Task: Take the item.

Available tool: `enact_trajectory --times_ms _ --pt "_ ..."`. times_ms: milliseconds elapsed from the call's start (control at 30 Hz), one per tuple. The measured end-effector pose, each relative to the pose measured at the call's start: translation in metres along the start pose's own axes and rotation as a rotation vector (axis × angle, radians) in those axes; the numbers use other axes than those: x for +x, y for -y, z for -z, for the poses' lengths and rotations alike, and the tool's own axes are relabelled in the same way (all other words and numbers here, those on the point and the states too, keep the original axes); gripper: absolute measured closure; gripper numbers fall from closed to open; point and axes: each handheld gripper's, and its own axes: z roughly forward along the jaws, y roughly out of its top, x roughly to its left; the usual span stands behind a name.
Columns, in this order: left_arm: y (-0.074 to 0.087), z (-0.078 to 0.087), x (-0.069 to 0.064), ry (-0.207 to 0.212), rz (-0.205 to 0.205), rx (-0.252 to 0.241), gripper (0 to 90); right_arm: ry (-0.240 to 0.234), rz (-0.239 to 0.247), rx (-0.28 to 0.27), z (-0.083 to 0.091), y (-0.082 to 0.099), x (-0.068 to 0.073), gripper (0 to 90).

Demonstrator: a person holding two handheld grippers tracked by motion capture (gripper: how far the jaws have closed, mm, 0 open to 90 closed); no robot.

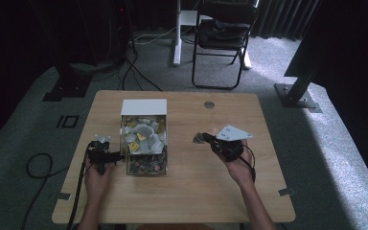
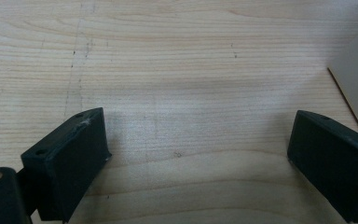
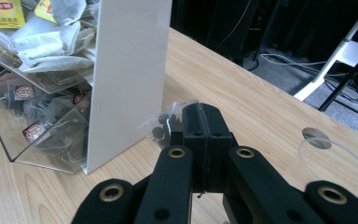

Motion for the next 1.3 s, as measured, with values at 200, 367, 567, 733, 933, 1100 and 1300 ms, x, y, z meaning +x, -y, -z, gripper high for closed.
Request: enact_trajectory --times_ms 200,367,567,733,933,1100,1300 --pt "0.0 0.0 0.0 0.0 0.0 0.0 5.7 0.015 -0.009 0.002 0.001 0.0 -0.006 90.0" --pt "0.0 0.0 0.0 -0.001 0.001 -0.001 5.8 0.03 -0.009 0.015 0.0 0.0 -0.013 90.0" --pt "0.0 0.0 0.0 0.0 0.0 0.0 5.8 0.044 -0.016 0.019 0.001 -0.001 -0.02 90.0" --pt "0.0 0.0 0.0 0.0 0.0 0.0 5.8 0.057 -0.024 0.025 0.001 -0.001 -0.027 90.0" --pt "0.0 0.0 0.0 -0.001 0.0 0.0 5.7 0.064 -0.043 0.026 0.0 0.001 -0.033 90.0" --pt "0.0 0.0 0.0 0.0 0.0 0.0 5.8 0.069 -0.049 0.022 -0.001 0.001 -0.035 90.0" --pt "0.0 0.0 0.0 0.0 0.0 0.0 5.8 0.081 -0.061 0.02 -0.002 0.0 -0.04 90.0"
